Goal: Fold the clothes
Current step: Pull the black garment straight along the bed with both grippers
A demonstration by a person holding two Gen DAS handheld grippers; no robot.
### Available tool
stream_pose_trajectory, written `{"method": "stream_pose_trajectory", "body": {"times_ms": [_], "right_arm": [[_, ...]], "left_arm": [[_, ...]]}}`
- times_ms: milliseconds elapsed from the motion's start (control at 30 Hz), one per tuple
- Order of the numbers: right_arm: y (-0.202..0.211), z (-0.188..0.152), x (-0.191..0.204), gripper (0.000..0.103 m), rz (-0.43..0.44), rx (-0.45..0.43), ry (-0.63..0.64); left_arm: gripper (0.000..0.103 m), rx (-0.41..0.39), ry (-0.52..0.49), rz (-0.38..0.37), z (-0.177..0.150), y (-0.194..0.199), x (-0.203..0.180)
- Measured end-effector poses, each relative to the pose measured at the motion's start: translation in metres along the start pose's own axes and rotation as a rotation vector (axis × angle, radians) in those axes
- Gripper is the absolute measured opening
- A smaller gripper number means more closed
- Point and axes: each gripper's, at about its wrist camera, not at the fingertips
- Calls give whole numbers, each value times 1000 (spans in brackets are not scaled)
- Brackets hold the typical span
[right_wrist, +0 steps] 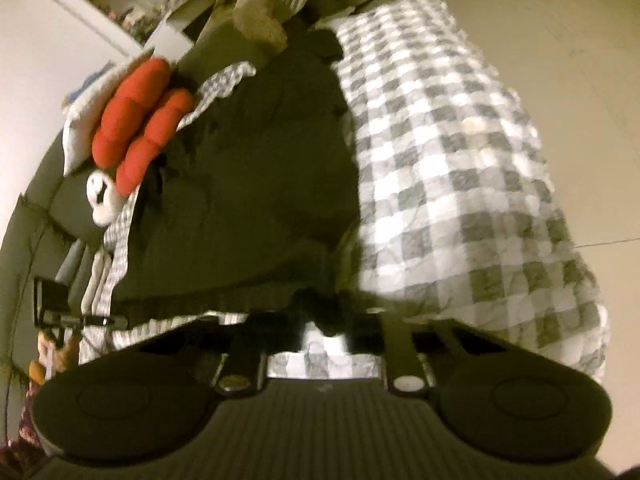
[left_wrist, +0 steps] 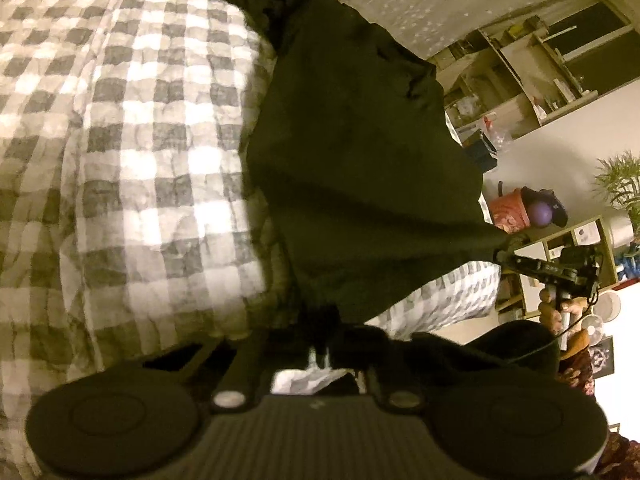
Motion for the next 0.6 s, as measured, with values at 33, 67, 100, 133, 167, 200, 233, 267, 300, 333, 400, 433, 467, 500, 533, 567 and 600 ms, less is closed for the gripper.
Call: {"method": "stream_pose_trajectory", "body": {"times_ms": [33,67,100,133,167,200,233,267,300,333,400,433,467,500,533,567,600], "right_arm": [[0,0,1,6,-1,4,2],[1,0,2,6,-5,-3,6],[4,-1,3,6,-6,-13,9],[7,-2,4,6,4,-19,6],[11,-3,5,6,21,-25,3],[15,-4,6,6,39,-32,1],[19,-5,5,6,55,-38,-5],[24,-6,4,6,71,-43,-11],[29,-6,3,6,87,-49,-17],[34,-7,1,6,108,-54,-29],[44,-7,0,6,150,-65,-44],[47,-7,0,6,165,-68,-47],[51,-7,1,6,181,-71,-50],[53,-7,2,6,188,-69,-46],[52,-7,4,6,180,-60,-36],[51,-7,7,6,170,-50,-25],[48,-7,7,6,157,-34,-22]], "left_arm": [[3,-5,-3,-1,-1,1,-2],[3,-10,-6,-3,-1,3,-4],[3,-19,-11,-12,-2,6,-6],[3,-29,-15,-25,-4,9,-9],[3,-39,-19,-38,-5,12,-12],[3,-49,-22,-52,-6,15,-14],[3,-59,-26,-65,-7,18,-17],[3,-72,-29,-81,-9,23,-19],[3,-85,-31,-97,-10,29,-21],[3,-100,-30,-120,-11,35,-22],[3,-129,-30,-167,-13,46,-25],[3,-137,-33,-186,-13,49,-27],[3,-144,-36,-203,-13,53,-28],[3,-133,-35,-182,-14,51,-27],[3,-122,-35,-161,-15,49,-26],[3,-110,-34,-140,-16,48,-25],[3,-99,-33,-119,-16,46,-23]]}}
Point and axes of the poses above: each gripper's, at about its wrist camera, not at the fingertips, and y roughly against the way its jaws point, x to its left, z to its top, and after that the axes turned 5 degrees about -z, right-handed
